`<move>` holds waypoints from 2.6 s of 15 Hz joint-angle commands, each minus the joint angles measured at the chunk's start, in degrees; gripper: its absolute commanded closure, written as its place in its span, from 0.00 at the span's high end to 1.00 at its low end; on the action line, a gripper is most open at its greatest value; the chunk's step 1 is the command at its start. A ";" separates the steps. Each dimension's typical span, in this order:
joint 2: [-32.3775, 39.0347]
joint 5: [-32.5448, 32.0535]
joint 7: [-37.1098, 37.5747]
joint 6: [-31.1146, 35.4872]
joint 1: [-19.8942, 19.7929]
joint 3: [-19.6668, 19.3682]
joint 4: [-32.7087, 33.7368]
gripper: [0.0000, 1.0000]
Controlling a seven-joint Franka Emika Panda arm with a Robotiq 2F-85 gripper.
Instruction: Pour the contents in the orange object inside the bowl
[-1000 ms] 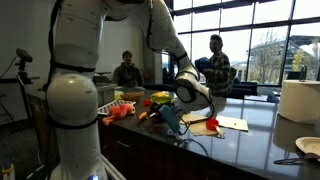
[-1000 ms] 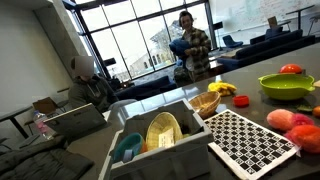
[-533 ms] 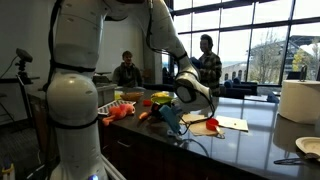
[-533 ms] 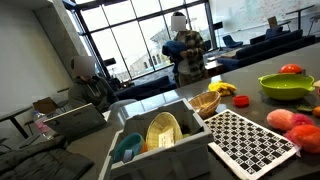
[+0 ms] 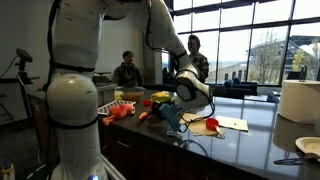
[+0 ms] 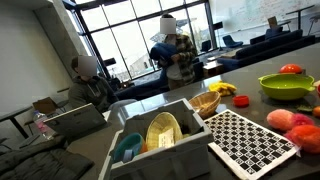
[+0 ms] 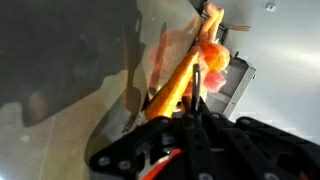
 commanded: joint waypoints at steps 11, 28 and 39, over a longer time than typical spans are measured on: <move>-11.87 -1.37 4.86 1.40 0.28 -0.80 -1.11 0.01; -23.94 -4.33 24.38 13.35 5.76 4.70 -0.02 0.01; -23.86 -12.65 35.05 30.65 11.93 10.28 -1.71 0.01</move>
